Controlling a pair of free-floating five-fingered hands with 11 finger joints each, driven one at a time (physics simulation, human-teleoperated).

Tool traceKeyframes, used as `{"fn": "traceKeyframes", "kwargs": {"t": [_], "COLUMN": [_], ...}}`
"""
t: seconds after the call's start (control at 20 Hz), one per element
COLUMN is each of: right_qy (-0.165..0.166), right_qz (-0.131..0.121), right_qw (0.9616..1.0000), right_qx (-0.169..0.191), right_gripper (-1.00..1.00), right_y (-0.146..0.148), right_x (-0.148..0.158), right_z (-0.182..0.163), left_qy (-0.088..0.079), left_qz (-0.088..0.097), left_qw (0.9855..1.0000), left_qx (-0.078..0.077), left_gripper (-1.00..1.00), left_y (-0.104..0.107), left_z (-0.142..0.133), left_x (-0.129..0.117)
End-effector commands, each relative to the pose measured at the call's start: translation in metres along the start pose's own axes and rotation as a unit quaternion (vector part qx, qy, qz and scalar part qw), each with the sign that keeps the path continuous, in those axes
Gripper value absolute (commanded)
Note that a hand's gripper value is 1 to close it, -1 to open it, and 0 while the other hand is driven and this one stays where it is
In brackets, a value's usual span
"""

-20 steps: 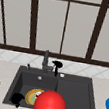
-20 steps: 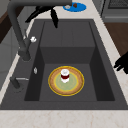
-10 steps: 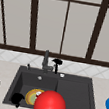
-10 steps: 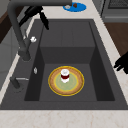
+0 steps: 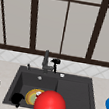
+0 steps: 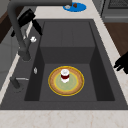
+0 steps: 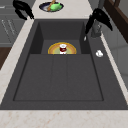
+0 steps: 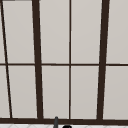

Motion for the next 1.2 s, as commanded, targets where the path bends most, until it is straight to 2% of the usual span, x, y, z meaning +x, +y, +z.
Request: {"fn": "traceKeyframes", "kwargs": {"t": [0.0, 0.4, 0.65, 0.7, 0.75, 0.95, 1.05, 1.15], "right_qy": [0.019, -0.002, 0.016, 0.02, 0.018, 0.032, 0.054, 0.064], "right_qz": [0.023, 0.018, 0.028, 0.031, 0.043, 0.054, 0.049, 0.046], "right_qw": [0.9988, 0.9988, 0.9988, 0.9988, 0.9986, 0.9974, 0.9961, 0.9957], "right_qx": [0.038, 0.046, 0.035, 0.033, 0.025, 0.036, 0.051, 0.049], "right_gripper": [-1.0, -1.0, -1.0, 1.0, 1.0, 1.0, 1.0, 1.0], "right_y": [0.002, 0.011, 0.019, 0.021, 0.022, 0.028, 0.028, 0.026], "right_x": [-0.003, -0.006, 0.007, 0.009, 0.011, 0.02, 0.022, 0.023], "right_z": [-0.027, -0.022, -0.018, -0.018, -0.017, -0.034, -0.036, -0.038], "left_qy": [0.0, 0.0, 0.0, 0.0, 0.0, 0.0, 0.0, 0.0], "left_qz": [0.0, 0.0, 0.0, 0.0, 0.0, 0.0, 0.0, 0.0], "left_qw": [1.0, 1.0, 1.0, 1.0, 1.0, 1.0, 1.0, 1.0], "left_qx": [0.0, 0.0, 0.0, 0.0, 0.0, 0.0, 0.0, 0.0], "left_gripper": [0.0, 0.0, 0.0, 0.0, 0.0, 0.0, 0.0, 0.0], "left_y": [0.0, 0.0, 0.0, 0.0, 0.0, 0.0, 0.0, 0.0], "left_z": [0.0, 0.0, 0.0, 0.0, 0.0, 0.0, 0.0, 0.0], "left_x": [0.0, 0.0, 0.0, 0.0, 0.0, 0.0, 0.0, 0.0]}}
